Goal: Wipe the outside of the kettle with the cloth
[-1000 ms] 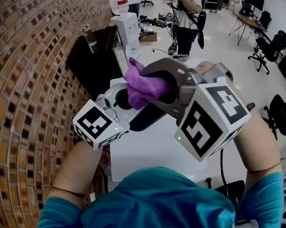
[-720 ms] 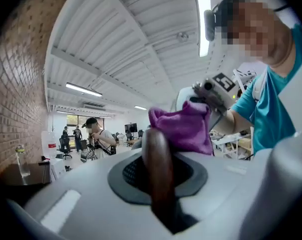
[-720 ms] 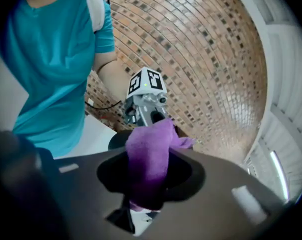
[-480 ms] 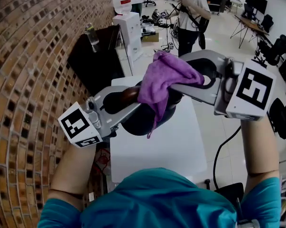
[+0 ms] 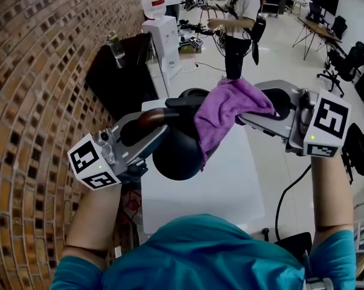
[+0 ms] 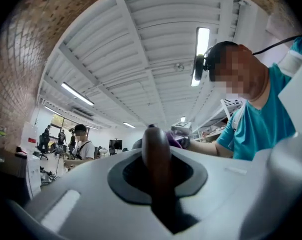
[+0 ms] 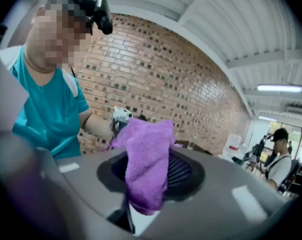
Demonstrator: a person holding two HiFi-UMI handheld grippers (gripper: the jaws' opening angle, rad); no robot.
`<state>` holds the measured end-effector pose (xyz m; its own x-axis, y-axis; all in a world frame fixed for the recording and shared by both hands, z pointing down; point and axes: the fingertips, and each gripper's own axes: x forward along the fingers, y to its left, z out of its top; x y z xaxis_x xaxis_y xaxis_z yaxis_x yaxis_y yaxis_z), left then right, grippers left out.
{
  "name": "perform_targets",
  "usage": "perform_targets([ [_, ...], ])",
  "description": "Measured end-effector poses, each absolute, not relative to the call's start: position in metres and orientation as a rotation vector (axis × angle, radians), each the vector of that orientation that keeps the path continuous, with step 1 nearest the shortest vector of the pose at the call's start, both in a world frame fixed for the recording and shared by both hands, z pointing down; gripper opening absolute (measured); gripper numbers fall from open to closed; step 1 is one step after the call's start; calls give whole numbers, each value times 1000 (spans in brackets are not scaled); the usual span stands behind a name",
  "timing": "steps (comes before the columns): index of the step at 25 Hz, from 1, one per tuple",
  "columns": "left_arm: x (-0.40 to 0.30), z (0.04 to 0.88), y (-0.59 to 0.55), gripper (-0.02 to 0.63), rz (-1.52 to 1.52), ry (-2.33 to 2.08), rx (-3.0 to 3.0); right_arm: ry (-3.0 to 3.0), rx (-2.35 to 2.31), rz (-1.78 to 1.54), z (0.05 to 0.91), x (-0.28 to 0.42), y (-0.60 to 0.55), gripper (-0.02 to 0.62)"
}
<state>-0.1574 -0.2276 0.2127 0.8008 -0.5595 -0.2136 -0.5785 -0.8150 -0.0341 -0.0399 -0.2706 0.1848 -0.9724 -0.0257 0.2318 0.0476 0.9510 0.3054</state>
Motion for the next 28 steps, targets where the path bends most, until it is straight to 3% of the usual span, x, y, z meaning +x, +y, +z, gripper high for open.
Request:
perform_targets([
  [5,-163,202,-244,69,368,1099,-2865,-2923,115,-841,183,-62,-218,120],
  [13,-150,194,-216,71,394,832,-2868,-3050,154,-445,221,-31,-256,120],
  [21,-132,191,-170,71,476,388,-2907,-3207,-177,-109,235,-22,-262,121],
  [28,-92,203,-146,69,446,72,-3013,-3177,-634,-104,218,-48,-240,118],
])
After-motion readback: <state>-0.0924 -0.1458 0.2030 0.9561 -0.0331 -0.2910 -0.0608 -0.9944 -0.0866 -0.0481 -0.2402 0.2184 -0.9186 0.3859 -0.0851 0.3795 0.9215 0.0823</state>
